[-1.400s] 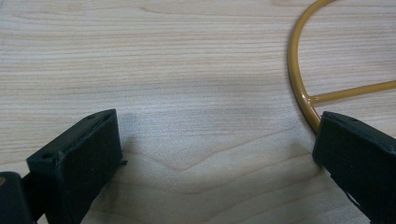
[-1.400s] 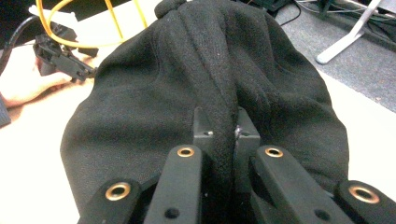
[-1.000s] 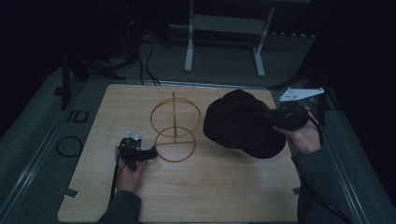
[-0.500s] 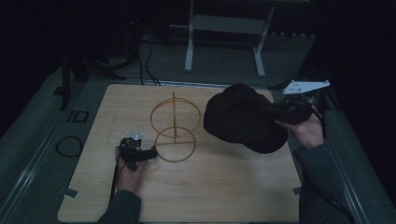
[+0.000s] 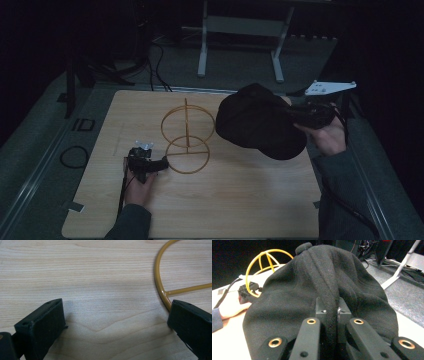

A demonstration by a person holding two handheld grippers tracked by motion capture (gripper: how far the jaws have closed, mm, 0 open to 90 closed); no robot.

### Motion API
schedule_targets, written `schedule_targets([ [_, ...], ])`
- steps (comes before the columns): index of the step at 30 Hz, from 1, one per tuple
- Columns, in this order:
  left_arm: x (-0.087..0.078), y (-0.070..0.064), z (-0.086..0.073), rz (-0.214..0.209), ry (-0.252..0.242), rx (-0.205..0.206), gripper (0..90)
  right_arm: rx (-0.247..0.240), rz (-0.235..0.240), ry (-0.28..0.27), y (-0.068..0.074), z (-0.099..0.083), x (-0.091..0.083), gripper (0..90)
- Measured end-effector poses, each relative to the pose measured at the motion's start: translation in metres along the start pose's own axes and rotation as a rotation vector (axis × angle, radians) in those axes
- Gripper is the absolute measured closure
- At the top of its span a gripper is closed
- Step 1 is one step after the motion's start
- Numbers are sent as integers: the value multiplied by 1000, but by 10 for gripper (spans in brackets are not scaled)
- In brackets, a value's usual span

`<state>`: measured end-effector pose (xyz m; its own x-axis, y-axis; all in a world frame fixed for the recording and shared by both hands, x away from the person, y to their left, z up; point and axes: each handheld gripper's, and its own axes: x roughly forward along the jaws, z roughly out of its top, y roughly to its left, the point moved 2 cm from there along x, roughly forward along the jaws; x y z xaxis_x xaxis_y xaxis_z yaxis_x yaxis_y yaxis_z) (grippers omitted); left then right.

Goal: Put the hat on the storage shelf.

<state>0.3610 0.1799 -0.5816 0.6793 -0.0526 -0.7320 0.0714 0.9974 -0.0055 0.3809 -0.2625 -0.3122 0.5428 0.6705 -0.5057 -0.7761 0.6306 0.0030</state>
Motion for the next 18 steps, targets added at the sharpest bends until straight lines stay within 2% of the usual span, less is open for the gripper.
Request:
schedule_targets([
  [10,0,0,0,0,0,0,7,-19,2,-8,1,11,-1,846],
  [18,0,0,0,0,0,0,7,-10,7,-51,2,17,-3,846],
])
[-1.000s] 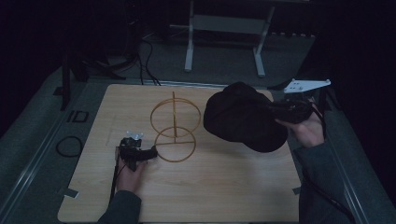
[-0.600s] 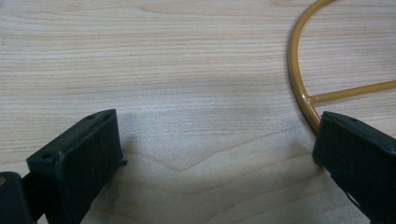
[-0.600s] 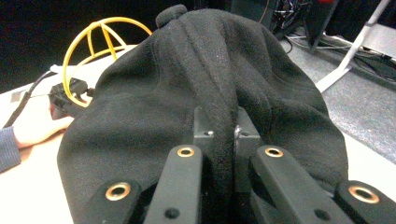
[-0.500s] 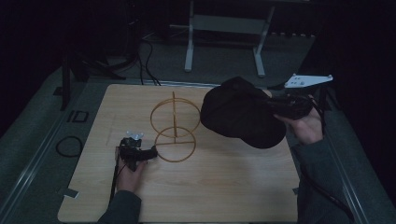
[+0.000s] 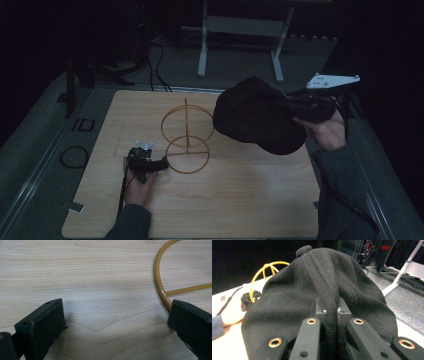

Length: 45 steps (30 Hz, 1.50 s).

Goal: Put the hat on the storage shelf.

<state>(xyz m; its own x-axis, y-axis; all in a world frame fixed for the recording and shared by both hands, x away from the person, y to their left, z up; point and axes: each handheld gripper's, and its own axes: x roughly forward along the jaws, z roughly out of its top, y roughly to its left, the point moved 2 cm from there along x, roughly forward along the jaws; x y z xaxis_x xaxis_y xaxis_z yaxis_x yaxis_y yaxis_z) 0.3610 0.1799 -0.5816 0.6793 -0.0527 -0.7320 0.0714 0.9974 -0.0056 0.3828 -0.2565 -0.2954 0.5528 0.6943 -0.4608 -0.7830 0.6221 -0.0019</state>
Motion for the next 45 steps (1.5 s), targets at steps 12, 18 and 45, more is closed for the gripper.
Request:
schedule_targets([
  [12,0,0,0,0,1,0,7,-3,20,-26,3,10,3,847],
  [18,0,0,0,0,0,0,7,1,34,-47,6,16,6,847],
  [45,0,0,0,1,1,1,7,3,72,-98,15,38,20,848],
])
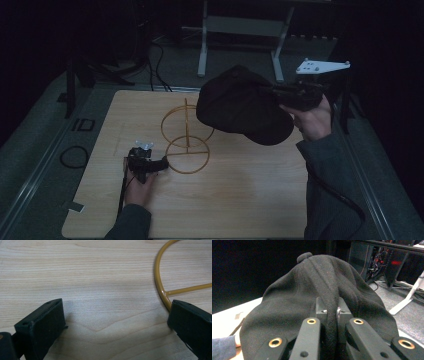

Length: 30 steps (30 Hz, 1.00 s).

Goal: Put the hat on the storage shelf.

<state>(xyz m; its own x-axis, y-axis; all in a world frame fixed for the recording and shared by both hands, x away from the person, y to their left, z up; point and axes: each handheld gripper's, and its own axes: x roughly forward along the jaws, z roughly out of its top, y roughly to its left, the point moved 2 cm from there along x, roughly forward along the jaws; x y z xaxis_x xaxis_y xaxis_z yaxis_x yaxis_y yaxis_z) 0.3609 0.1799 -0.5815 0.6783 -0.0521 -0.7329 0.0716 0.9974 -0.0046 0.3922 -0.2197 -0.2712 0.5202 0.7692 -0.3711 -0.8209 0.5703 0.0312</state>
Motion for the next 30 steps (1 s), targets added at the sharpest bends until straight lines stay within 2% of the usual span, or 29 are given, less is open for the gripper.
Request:
schedule_targets([
  [6,0,0,0,0,-1,0,7,-3,1,-1,2,3,4,848],
  [18,0,0,0,0,-1,-1,7,2,26,-38,9,10,16,849],
  [30,0,0,0,0,-4,-4,7,-6,36,-39,14,14,25,849],
])
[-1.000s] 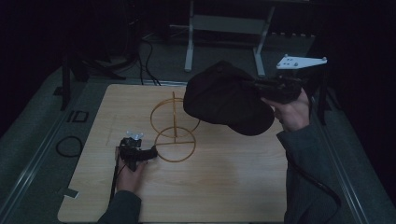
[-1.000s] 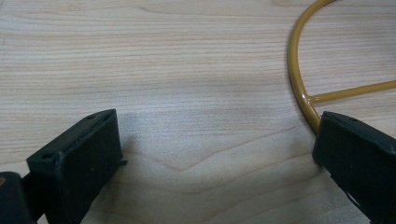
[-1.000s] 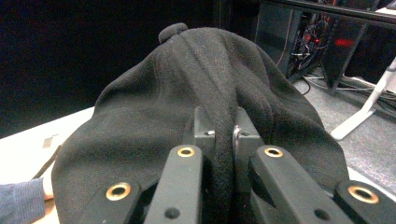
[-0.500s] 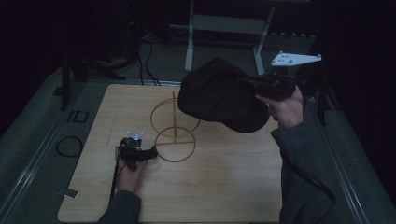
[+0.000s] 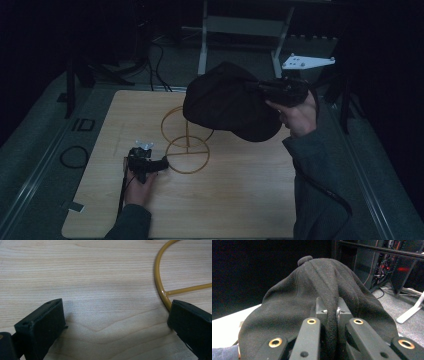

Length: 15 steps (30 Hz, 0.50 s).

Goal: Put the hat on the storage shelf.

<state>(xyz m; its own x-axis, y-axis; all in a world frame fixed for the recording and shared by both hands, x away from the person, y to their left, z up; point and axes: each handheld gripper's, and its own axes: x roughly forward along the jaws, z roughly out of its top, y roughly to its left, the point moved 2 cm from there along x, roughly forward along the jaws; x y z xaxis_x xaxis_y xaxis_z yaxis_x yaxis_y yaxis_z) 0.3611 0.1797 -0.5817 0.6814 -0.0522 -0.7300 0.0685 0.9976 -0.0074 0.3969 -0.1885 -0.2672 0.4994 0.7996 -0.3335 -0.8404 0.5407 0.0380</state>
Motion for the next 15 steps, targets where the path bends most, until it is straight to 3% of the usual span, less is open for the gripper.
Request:
schedule_targets([
  [15,0,0,0,-2,1,0,7,-5,17,-3,4,5,13,849],
])
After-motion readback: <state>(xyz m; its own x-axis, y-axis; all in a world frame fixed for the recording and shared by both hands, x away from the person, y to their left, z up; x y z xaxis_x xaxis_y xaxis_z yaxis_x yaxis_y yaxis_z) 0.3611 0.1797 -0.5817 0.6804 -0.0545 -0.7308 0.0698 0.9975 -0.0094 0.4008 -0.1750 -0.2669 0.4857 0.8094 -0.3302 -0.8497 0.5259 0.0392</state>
